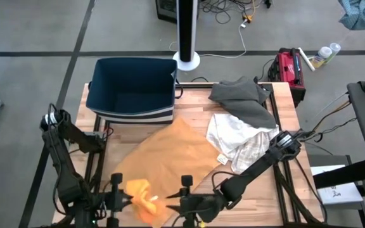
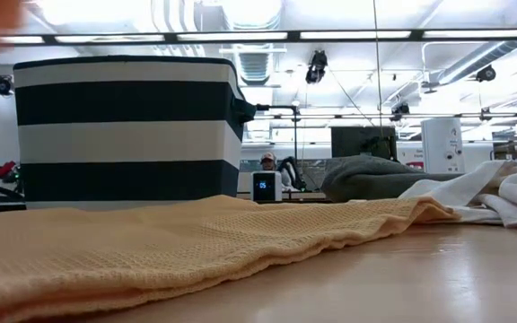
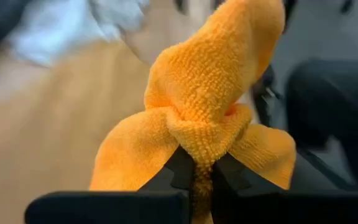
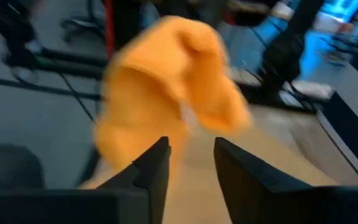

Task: Fold towel
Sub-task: Fold the yellow kitchen towel

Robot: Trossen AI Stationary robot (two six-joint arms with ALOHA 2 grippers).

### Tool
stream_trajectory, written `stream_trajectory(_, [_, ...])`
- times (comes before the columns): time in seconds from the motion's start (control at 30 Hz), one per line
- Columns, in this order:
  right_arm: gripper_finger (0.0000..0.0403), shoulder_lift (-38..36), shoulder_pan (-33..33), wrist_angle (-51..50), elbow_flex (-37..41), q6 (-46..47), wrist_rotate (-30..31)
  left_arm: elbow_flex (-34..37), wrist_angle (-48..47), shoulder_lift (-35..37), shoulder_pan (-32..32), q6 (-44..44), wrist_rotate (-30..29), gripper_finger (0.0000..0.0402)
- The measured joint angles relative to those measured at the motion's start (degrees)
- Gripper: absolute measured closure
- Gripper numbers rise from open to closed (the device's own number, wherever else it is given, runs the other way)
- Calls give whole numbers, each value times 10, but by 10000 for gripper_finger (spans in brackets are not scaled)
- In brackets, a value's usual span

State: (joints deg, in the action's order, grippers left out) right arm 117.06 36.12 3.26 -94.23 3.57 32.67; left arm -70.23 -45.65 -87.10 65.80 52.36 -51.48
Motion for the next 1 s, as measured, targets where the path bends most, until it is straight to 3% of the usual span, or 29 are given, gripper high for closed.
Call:
stream_trajectory(0.13, [224, 6, -4, 2, -25, -17, -12, 4, 26, 0, -26, -52, -66, 390])
stream_trajectory(0.37, [158, 22, -28, 5, -60, -64, -10, 7, 121, -2, -83, -155, -84, 388])
stream_trajectory(0.53, [138, 28, -46, 2, -70, -30, 18, 10, 193, -2, -114, -241, -76, 387])
stream_trajectory(0.73, [169, 27, -44, -2, -79, -34, 21, 17, 208, -2, -116, -245, -58, 380])
stream_trajectory(1.0, [275, 27, -46, 0, -86, -29, 21, 37, 275, -3, -116, -279, -27, 378])
